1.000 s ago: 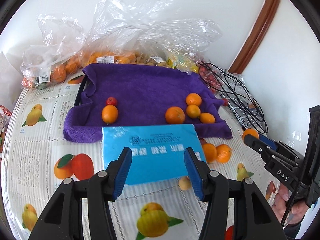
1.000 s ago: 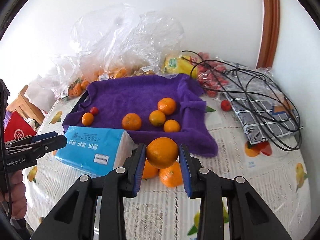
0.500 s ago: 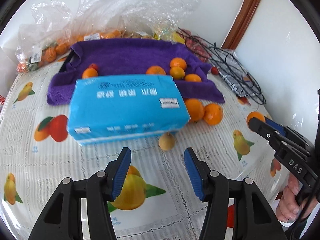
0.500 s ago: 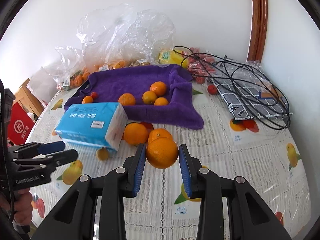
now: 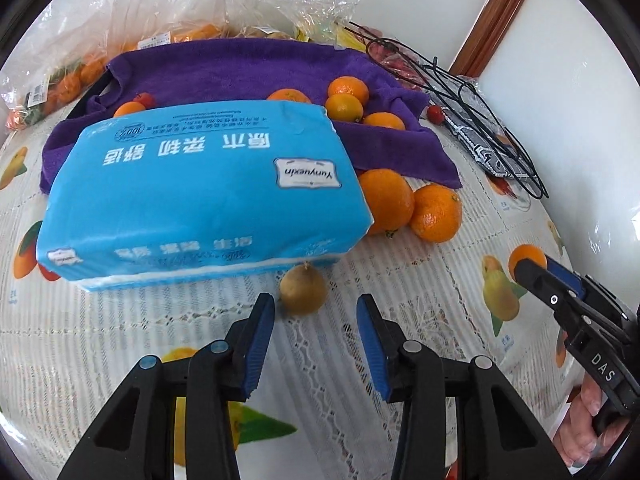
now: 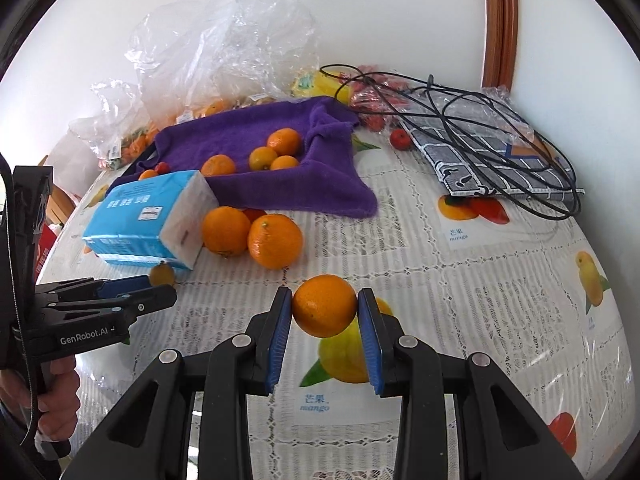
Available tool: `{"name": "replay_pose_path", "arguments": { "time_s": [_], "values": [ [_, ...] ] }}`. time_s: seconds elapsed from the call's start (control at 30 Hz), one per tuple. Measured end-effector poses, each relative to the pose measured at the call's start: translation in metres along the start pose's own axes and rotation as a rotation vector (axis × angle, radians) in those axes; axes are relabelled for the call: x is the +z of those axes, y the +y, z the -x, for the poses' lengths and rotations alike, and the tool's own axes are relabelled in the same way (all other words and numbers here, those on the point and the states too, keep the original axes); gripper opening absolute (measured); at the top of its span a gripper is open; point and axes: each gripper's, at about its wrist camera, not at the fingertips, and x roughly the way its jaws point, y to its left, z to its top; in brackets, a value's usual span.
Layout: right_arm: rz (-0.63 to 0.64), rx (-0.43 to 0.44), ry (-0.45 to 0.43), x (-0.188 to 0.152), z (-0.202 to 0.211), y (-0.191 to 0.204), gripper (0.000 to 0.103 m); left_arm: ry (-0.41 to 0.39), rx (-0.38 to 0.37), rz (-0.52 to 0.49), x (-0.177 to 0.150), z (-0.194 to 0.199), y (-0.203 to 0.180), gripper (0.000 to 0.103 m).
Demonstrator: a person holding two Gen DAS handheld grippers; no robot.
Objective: Organize fruits
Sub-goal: 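Grasp the brown kiwi with the left gripper while the right grasps a mandarin, then carry the kiwi and mandarin over the purple towel with both grippers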
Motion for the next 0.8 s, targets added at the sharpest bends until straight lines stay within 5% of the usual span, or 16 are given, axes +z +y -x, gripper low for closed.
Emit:
{"name": "replay_pose_path", "arguments": {
  "time_s": [0.17,0.8],
  "values": [
    [-0.014,0.000,0.016,-0.004,-0.009,-0.003,0.033,-0.016,0.046,-0.009,0.005,-0.006,-0.004,0.024],
    [0.070,0.054,-0.009,-0.010,0.001,0.062,0.033,-0.090,0.044,0.025,-0.020,0.053,0.037,0.024]
  ]
}}
